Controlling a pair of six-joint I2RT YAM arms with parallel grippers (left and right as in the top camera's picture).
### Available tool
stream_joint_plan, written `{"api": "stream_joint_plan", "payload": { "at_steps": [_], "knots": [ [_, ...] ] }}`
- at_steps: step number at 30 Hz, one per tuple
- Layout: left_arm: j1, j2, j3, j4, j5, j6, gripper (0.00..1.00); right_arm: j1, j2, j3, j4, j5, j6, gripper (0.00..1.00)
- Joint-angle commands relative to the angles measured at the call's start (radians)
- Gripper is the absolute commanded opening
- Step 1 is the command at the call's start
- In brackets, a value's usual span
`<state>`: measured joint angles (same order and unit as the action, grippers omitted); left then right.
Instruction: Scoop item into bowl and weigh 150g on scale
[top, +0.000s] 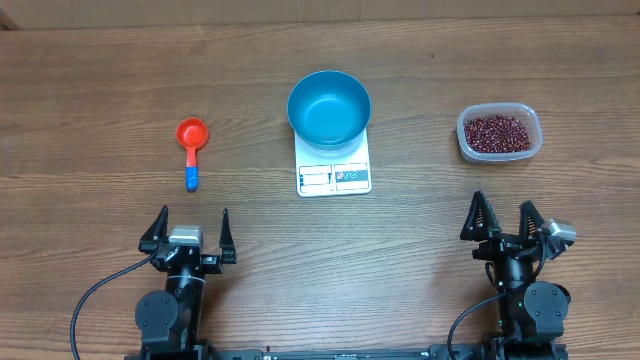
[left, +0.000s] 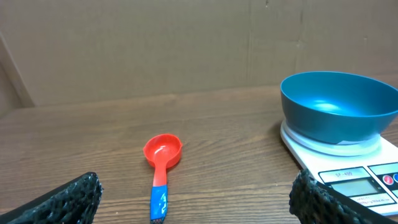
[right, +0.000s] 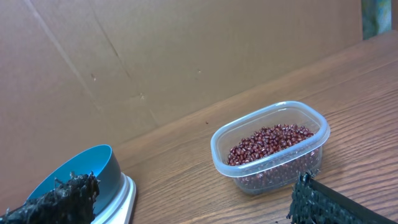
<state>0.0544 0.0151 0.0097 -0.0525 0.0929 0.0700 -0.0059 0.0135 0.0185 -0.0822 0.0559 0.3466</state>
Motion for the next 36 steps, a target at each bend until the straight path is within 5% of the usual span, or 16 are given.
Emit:
{"api": "stream_joint_plan", "payload": {
  "at_steps": [1, 17, 30, 36],
  "knots": [
    [0.008, -0.010, -0.005, 0.016, -0.014, 0.008, 1.00, 0.006, -0.011, -0.011, 0.004, 0.003, -0.004, 1.00],
    [0.008, 0.054, 0.089, 0.063, 0.068, -0.003, 1.00, 0.006, -0.011, -0.011, 0.004, 0.003, -0.004, 1.00],
    [0.008, 0.436, 0.409, -0.009, 0.151, -0.002, 1.00, 0.006, -0.011, -0.011, 0.004, 0.003, -0.004, 1.00],
    [0.008, 0.643, 0.636, -0.211, 0.171, 0.006, 1.00, 0.006, -0.011, -0.011, 0.004, 0.003, -0.004, 1.00]
  ]
}}
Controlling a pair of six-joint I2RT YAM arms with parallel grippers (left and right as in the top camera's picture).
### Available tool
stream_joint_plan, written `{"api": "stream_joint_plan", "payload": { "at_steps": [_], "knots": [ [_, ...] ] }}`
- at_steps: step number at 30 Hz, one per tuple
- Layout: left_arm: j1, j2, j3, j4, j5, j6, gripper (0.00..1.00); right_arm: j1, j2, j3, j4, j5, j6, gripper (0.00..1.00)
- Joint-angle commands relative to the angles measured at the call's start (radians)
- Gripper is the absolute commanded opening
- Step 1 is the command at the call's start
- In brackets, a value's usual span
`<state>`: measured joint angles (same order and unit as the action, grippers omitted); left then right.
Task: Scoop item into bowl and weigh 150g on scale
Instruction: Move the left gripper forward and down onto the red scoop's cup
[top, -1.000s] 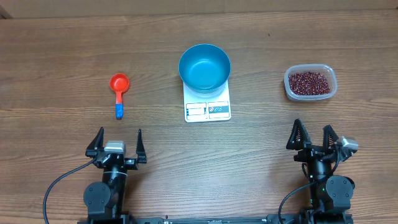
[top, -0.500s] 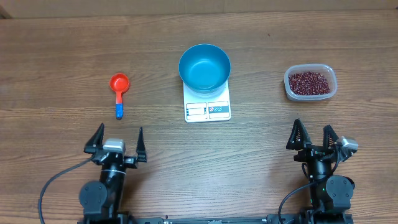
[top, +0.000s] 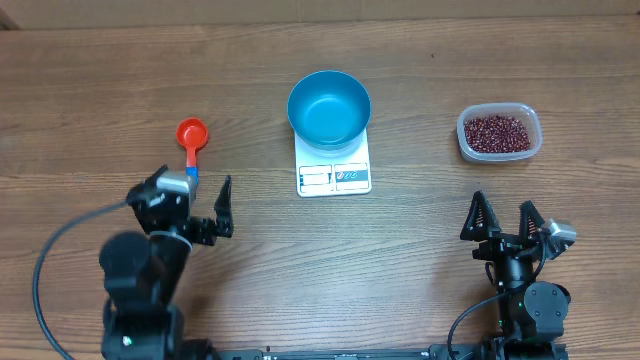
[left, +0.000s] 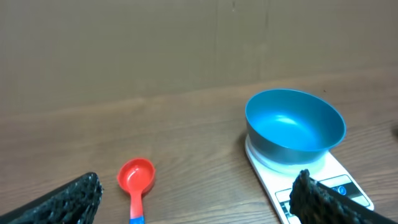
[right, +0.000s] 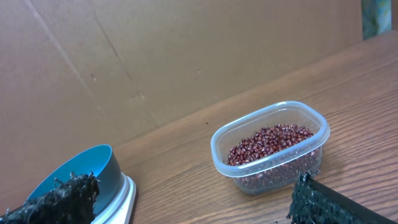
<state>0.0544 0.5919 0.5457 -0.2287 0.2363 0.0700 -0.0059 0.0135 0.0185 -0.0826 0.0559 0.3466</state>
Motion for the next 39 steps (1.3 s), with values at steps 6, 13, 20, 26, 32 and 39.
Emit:
{"api": "stream_joint_plan", "payload": {
  "at_steps": [6, 13, 20, 26, 32, 39],
  "knots": [
    [0.008, 0.275, 0.336, -0.240, 0.031, 0.023, 1.00, 0.006, -0.011, -0.011, 0.005, 0.003, -0.004, 1.00],
    [0.008, 0.539, 0.583, -0.444, 0.024, 0.066, 0.99, 0.006, -0.011, -0.011, 0.005, 0.003, -0.004, 1.00],
    [0.008, 0.708, 0.692, -0.412, 0.027, 0.065, 0.99, 0.006, -0.011, -0.011, 0.005, 0.003, -0.004, 1.00],
    [0.008, 0.754, 0.693, -0.394, -0.008, 0.066, 1.00, 0.006, -0.011, -0.011, 0.005, 0.003, -0.004, 1.00],
    [0.010, 0.793, 0.693, -0.341, -0.141, 0.065, 0.99, 0.006, -0.011, -0.011, 0.005, 0.003, -0.004, 1.00],
    [0.011, 0.812, 0.693, -0.267, -0.126, 0.029, 1.00, 0.006, -0.011, -0.011, 0.005, 0.003, -0.004, 1.00]
  ]
}}
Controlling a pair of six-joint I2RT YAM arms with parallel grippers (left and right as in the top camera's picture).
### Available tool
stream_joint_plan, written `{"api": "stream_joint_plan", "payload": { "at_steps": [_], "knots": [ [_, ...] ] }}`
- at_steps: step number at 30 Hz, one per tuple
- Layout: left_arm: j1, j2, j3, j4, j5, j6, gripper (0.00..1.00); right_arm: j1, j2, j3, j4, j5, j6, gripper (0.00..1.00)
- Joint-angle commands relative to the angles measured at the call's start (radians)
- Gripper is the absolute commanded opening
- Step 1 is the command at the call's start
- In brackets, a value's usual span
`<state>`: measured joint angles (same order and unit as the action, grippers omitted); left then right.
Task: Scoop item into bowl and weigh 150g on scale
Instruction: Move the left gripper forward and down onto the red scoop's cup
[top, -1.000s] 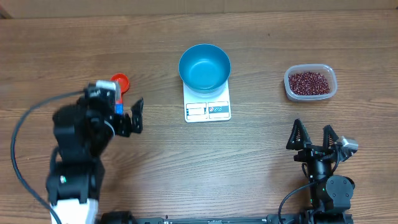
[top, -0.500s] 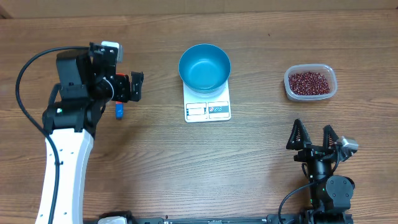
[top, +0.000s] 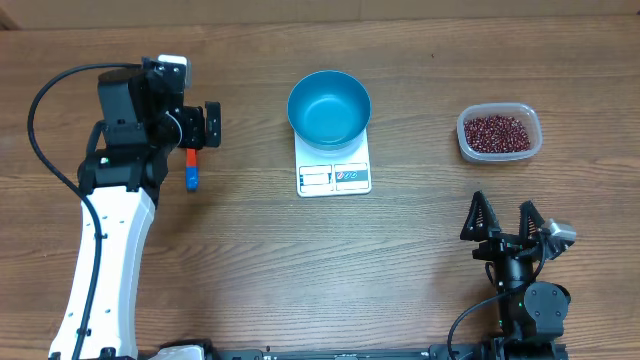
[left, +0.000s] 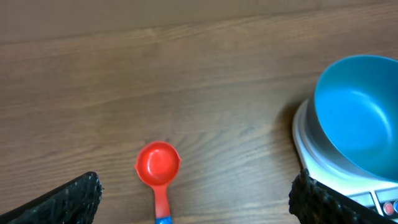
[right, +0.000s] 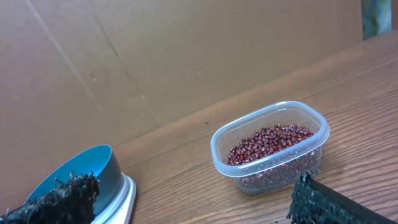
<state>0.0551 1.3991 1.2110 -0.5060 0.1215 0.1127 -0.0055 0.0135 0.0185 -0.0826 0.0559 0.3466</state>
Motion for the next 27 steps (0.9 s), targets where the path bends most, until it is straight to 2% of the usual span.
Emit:
{"api": "stream_joint_plan", "payload": {
  "at_steps": [1, 7, 10, 16, 25, 27],
  "knots": [
    [0.010, 0.005, 0.028, 0.008, 0.000, -0.017, 1.00, 0.005, -0.011, -0.011, 0.005, 0.003, -0.004, 1.00],
    [0.010, 0.007, 0.028, -0.034, 0.010, -0.008, 0.99, 0.005, -0.011, -0.011, 0.005, 0.003, -0.004, 1.00],
    [0.018, 0.029, 0.028, 0.005, -0.012, -0.006, 0.99, 0.005, -0.011, -0.011, 0.005, 0.003, -0.004, 1.00],
    [0.086, 0.145, 0.028, 0.141, -0.051, -0.142, 1.00, 0.005, -0.011, -0.011, 0.005, 0.003, -0.004, 1.00],
    [0.200, 0.296, 0.028, 0.167, -0.062, -0.134, 1.00, 0.005, -0.011, -0.011, 0.005, 0.003, -0.004, 1.00],
    [0.229, 0.338, 0.028, 0.183, -0.058, -0.085, 0.98, 0.005, -0.011, -0.011, 0.005, 0.003, -0.004, 1.00]
  ]
}}
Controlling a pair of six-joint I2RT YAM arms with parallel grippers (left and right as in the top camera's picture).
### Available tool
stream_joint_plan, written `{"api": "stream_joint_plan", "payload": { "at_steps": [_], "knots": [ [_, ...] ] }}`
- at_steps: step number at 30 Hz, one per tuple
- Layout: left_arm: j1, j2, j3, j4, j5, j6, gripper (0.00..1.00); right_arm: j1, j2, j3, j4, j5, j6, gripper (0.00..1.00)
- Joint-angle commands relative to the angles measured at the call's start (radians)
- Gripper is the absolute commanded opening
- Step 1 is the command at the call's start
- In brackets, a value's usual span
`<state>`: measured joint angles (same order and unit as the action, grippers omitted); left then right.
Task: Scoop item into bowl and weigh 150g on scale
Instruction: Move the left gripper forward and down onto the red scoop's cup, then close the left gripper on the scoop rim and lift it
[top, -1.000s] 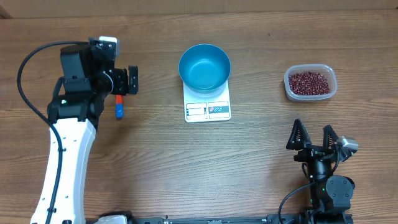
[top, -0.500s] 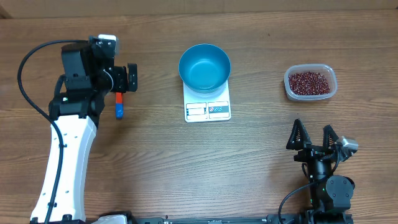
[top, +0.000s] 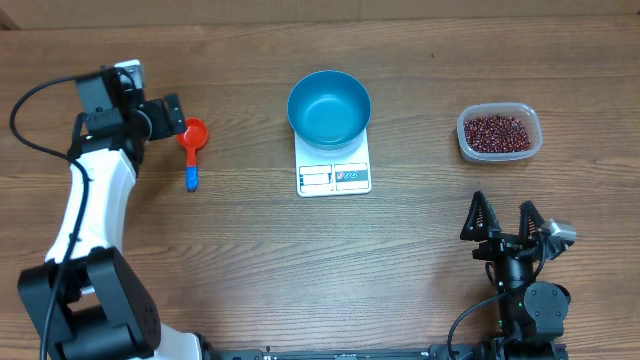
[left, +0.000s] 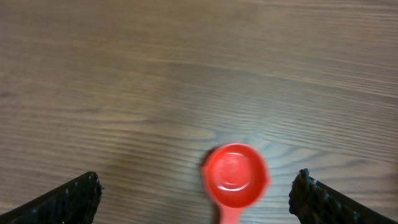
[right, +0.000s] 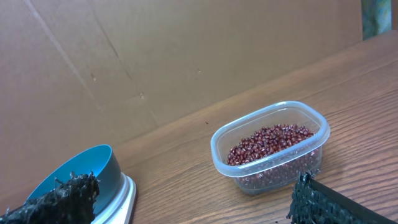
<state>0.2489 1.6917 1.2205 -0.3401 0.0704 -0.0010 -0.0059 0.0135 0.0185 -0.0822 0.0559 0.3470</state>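
Note:
A red scoop (top: 192, 133) with a blue handle lies on the table at the left; the left wrist view shows its cup (left: 235, 175) from straight above. My left gripper (top: 158, 118) hangs open over the cup's left side, holding nothing (left: 198, 182). A blue bowl (top: 329, 107) stands on the white scale (top: 334, 176) at centre. A clear tub of red beans (top: 499, 132) sits at the right (right: 270, 146). My right gripper (top: 505, 222) rests open near the front edge, short of the tub (right: 196, 190).
A cardboard wall (right: 155, 56) runs along the back of the table. The left arm (top: 85, 200) stretches from the front left up to the scoop. The bowl (right: 74, 174) and scale (right: 124, 199) lie left of the right gripper's view.
The left gripper has shifted left and turned, from over the scoop's neck to beside its cup. The bowl has dropped out of the left wrist view. The right arm is unchanged.
Both grippers stood open at the front edge. Then the left arm was raised and nearer the scoop. Later it was over the scoop at the back left, looking down with the bowl in view. Now it hangs open over the cup alone.

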Motion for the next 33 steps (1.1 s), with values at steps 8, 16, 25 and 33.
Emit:
{"api": "stream_joint_plan", "payload": {
  "at_steps": [8, 16, 25, 33],
  "knots": [
    [0.053, 0.175, 0.019, 0.095, 0.068, 0.163, 0.88, 0.006, -0.011, -0.011, 0.004, 0.003, -0.005, 1.00],
    [0.004, 0.247, 0.019, 0.157, 0.099, 0.173, 0.78, 0.006, -0.011, -0.011, 0.004, 0.003, -0.005, 1.00],
    [-0.026, 0.314, 0.018, 0.168, 0.076, 0.181, 0.65, 0.006, -0.011, -0.011, 0.004, 0.003, -0.005, 1.00],
    [-0.027, 0.331, 0.018, 0.166, 0.080, 0.175, 0.48, 0.006, -0.011, -0.011, 0.004, 0.003, -0.005, 1.00]
  ]
}}
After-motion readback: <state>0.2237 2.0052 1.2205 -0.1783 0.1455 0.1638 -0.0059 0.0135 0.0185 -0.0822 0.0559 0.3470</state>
